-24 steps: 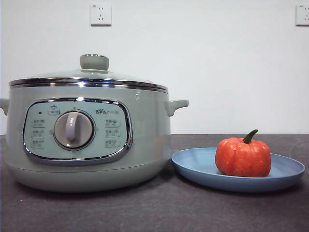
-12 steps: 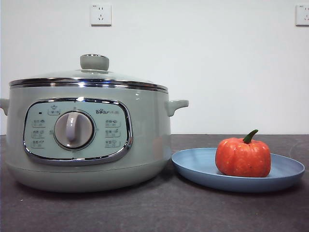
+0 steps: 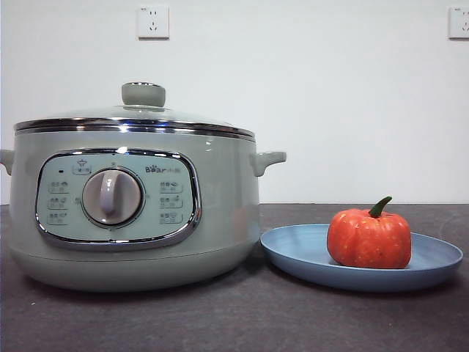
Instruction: Take the pumpkin out from the steamer,put the pumpkin in the blue plate,close the lid
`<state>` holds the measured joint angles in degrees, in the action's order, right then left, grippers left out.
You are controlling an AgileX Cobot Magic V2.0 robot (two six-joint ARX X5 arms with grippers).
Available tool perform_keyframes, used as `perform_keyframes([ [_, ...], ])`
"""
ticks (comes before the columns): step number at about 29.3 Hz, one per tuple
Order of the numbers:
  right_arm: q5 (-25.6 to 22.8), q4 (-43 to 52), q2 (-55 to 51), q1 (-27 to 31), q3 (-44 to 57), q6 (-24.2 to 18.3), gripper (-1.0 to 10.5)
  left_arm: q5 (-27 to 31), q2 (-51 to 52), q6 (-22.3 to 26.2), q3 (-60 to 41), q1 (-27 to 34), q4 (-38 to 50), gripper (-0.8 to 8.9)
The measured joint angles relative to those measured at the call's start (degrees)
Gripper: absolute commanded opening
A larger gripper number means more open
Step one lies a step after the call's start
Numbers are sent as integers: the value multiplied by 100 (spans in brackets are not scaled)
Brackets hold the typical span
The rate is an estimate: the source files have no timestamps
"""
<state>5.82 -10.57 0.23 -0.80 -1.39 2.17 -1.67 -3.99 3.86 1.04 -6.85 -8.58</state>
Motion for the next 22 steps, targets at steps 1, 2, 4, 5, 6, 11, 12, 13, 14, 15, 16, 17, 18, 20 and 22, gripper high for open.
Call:
perform_keyframes([
  [1,0,0,0,0,0,0,1,0,0,0,0,0,-98,-4],
  [2,0,0,0,0,0,-2,1,0,0,0,0,0,-197,-3],
  [4,0,0,0,0,0,0,1,-2,-2,0,0,0,-190,-4],
  [5,0,0,0,0,0,0,1,-2,0,0,0,0,-190,-4],
  [6,0,0,0,0,0,0,1,-2,0,0,0,0,-190,-4],
  [11,0,2,0,0,0,0,1,-2,0,0,0,0,-190,-4],
  [12,0,0,0,0,0,0,1,-2,0,0,0,0,-190,-4],
  [13,0,0,0,0,0,-2,1,-2,0,0,0,0,-190,-4],
  [14,0,0,0,0,0,0,1,-2,0,0,0,0,-190,-4],
  [15,0,0,0,0,0,0,1,-2,0,0,0,0,-190,-4],
  [16,0,0,0,0,0,0,1,-2,0,0,0,0,-190,-3],
  [17,0,0,0,0,0,0,1,-2,0,0,0,0,-190,-4],
  [18,0,0,0,0,0,0,1,-2,0,0,0,0,-190,-4],
  [20,0,0,0,0,0,0,1,-2,0,0,2,0,-190,-4],
  [22,0,0,0,0,0,0,1,-2,0,0,0,0,-190,-4],
])
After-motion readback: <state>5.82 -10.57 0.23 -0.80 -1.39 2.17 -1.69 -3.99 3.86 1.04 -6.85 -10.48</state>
